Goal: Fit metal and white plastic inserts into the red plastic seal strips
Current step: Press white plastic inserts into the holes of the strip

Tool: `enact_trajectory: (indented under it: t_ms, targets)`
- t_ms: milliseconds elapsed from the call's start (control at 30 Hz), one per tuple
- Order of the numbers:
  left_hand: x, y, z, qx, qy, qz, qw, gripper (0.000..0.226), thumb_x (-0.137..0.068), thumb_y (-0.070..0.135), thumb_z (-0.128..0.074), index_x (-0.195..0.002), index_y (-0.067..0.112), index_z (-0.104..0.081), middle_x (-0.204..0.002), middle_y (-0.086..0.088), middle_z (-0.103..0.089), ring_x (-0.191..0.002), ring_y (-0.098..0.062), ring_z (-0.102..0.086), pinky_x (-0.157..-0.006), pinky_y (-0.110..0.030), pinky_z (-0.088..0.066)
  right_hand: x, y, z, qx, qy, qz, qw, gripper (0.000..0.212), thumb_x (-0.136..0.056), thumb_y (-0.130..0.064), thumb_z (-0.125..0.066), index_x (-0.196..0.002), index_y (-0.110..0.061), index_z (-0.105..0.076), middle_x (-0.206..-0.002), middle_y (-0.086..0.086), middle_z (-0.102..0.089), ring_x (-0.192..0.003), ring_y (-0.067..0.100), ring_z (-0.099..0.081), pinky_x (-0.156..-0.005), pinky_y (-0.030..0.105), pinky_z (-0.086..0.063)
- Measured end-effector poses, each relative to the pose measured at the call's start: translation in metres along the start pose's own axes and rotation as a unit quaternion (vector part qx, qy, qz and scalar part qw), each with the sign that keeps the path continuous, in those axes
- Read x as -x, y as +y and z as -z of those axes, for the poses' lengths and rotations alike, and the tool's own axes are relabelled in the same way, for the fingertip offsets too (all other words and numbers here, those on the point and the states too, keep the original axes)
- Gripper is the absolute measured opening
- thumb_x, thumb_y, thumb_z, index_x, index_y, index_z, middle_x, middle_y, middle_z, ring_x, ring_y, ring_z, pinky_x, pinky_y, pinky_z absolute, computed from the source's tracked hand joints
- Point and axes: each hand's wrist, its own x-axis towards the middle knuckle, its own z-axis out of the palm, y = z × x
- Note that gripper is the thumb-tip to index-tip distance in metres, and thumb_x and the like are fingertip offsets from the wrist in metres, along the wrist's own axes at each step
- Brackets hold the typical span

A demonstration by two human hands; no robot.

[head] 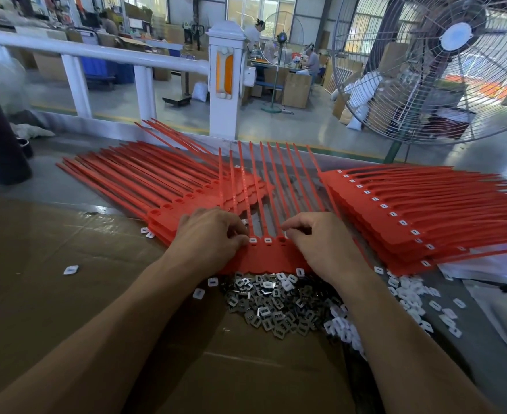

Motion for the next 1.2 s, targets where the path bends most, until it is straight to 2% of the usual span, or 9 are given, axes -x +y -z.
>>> enact_trajectory:
  t_ms: [67,267,500,600,767,867,1000,1100,1200]
  targets:
    - [0.0,0.0,0.0,-0.001,0.002,-0.002,1.0,0.015,-0.091,0.048,-0.068,-0.103,0.04,-0.072,-0.105,0.018,-0.061,-0.111,-0.012,-0.046,-0.095,-0.039,-0.025,-0.001,0.0,-0.002,-0.015,-0.008,-0.008,1.0,0.017,-0.098,-0.019,-0.069,-0.109,-0.027,-0.079,-0.107,-0.017,-0.072,-0.1,-0.005,-0.064,-0.078,0.005,-0.039]
    - [0.0,0.001,0.0,0.002,0.007,-0.005,1.0,0.014,-0.092,0.047,-0.067,-0.103,0.039,-0.072,-0.099,0.021,-0.059,-0.108,-0.01,-0.046,-0.097,-0.039,-0.026,-0.002,-0.001,-0.006,-0.033,-0.002,-0.026,0.999,0.009,-0.095,-0.022,-0.073,-0.095,-0.028,-0.078,-0.093,-0.019,-0.071,-0.087,-0.009,-0.062,-0.069,0.009,-0.039]
    - [0.002,0.002,0.001,0.002,0.0,-0.001,1.0,0.015,-0.093,0.047,-0.066,-0.105,0.04,-0.071,-0.105,0.018,-0.06,-0.112,-0.012,-0.044,-0.1,-0.041,-0.026,-0.002,-0.001,-0.007,0.013,-0.008,-0.014,1.0,0.011,-0.095,-0.02,-0.073,-0.1,-0.026,-0.081,-0.086,-0.024,-0.065,-0.082,-0.014,-0.057,-0.068,0.003,-0.035]
    - [0.002,0.002,0.001,-0.001,-0.001,-0.001,1.0,0.015,-0.093,0.048,-0.066,-0.105,0.04,-0.071,-0.104,0.019,-0.059,-0.111,-0.011,-0.045,-0.096,-0.039,-0.025,-0.001,-0.003,-0.007,0.031,-0.012,-0.004,0.999,0.014,-0.096,-0.02,-0.071,-0.105,-0.025,-0.081,-0.098,-0.017,-0.073,-0.08,-0.013,-0.056,-0.065,-0.001,-0.034]
    - [0.002,0.002,0.002,-0.002,-0.004,-0.003,1.0,0.017,-0.093,0.048,-0.066,-0.106,0.04,-0.071,-0.106,0.019,-0.059,-0.11,-0.011,-0.044,-0.093,-0.037,-0.023,0.006,-0.004,-0.002,0.034,-0.021,0.003,0.999,0.023,-0.102,-0.02,-0.064,-0.12,-0.026,-0.077,-0.124,-0.01,-0.072,-0.099,-0.006,-0.056,-0.071,-0.002,-0.03]
    - [0.001,0.002,0.002,-0.003,-0.003,-0.005,1.0,0.016,-0.093,0.048,-0.066,-0.106,0.04,-0.071,-0.107,0.018,-0.06,-0.111,-0.011,-0.046,-0.096,-0.038,-0.026,0.012,-0.003,0.005,0.06,-0.011,0.022,0.998,0.026,-0.103,-0.017,-0.06,-0.12,-0.026,-0.077,-0.125,-0.01,-0.071,-0.101,-0.006,-0.054,-0.068,-0.006,-0.031]
    - [0.001,0.002,0.002,-0.005,-0.001,-0.006,1.0,0.015,-0.093,0.048,-0.066,-0.105,0.041,-0.071,-0.109,0.017,-0.061,-0.113,-0.012,-0.047,-0.101,-0.041,-0.029,0.014,-0.007,0.006,0.117,-0.032,0.047,0.992,0.031,-0.103,-0.011,-0.055,-0.117,-0.024,-0.079,-0.12,-0.002,-0.07,-0.101,0.007,-0.06,-0.069,-0.002,-0.032]
    - [0.001,0.002,0.002,-0.009,-0.001,-0.005,1.0,0.015,-0.093,0.048,-0.066,-0.105,0.041,-0.071,-0.109,0.017,-0.061,-0.114,-0.013,-0.047,-0.101,-0.042,-0.028,0.014,-0.01,0.005,0.138,-0.044,0.047,0.988,0.033,-0.103,-0.009,-0.053,-0.118,-0.022,-0.078,-0.12,0.0,-0.073,-0.091,0.002,-0.055,-0.061,-0.003,-0.034]
    - [0.001,0.002,0.002,-0.009,0.005,-0.006,1.0,0.014,-0.092,0.048,-0.067,-0.104,0.041,-0.072,-0.105,0.018,-0.061,-0.11,-0.012,-0.048,-0.096,-0.039,-0.027,0.012,-0.012,0.005,0.135,-0.061,0.024,0.989,0.036,-0.103,-0.009,-0.051,-0.121,-0.025,-0.077,-0.128,-0.001,-0.071,-0.104,0.008,-0.063,-0.067,-0.002,-0.032]
